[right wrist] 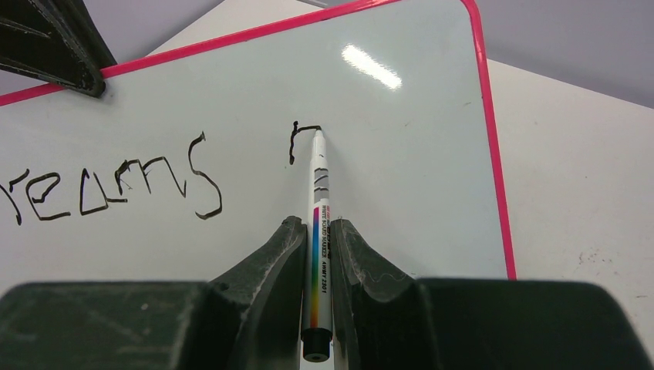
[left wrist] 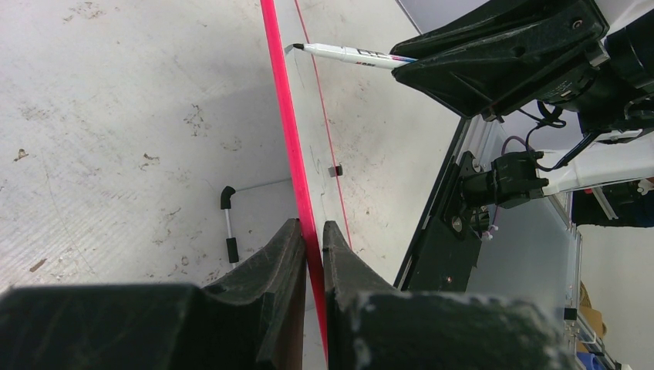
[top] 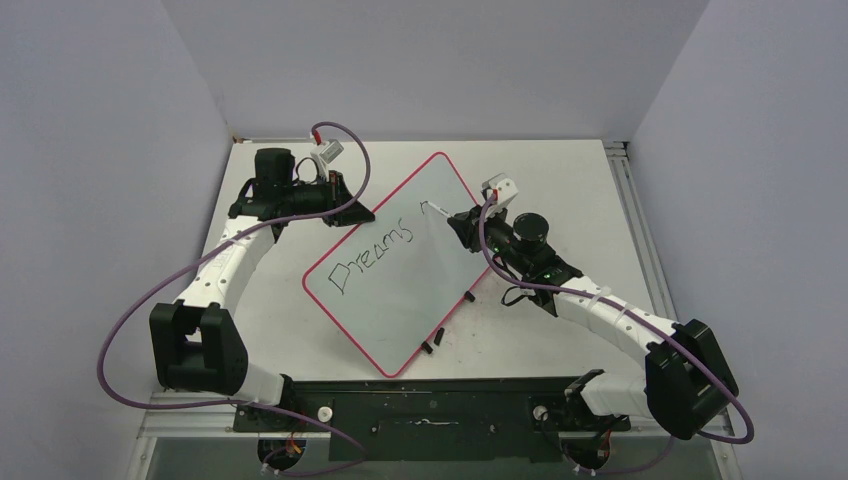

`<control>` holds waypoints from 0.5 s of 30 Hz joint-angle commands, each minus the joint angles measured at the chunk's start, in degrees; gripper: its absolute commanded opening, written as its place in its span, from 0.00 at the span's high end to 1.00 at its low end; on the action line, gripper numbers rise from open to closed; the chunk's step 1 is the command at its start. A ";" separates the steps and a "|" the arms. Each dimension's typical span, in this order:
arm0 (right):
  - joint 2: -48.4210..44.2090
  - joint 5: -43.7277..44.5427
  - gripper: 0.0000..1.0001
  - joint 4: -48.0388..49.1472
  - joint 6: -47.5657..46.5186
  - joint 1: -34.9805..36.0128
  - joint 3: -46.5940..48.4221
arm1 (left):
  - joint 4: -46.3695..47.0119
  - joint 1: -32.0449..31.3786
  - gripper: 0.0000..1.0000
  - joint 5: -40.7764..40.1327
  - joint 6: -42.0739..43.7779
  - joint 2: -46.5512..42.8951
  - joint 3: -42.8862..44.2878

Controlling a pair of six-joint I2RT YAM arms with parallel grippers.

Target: Write a sentence on the whiteboard

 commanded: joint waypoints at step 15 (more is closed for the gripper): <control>-2.31 1.38 0.95 -1.77 -1.49 1.13 -2.55 | -1.70 -0.40 1.00 3.81 1.51 -0.94 -0.90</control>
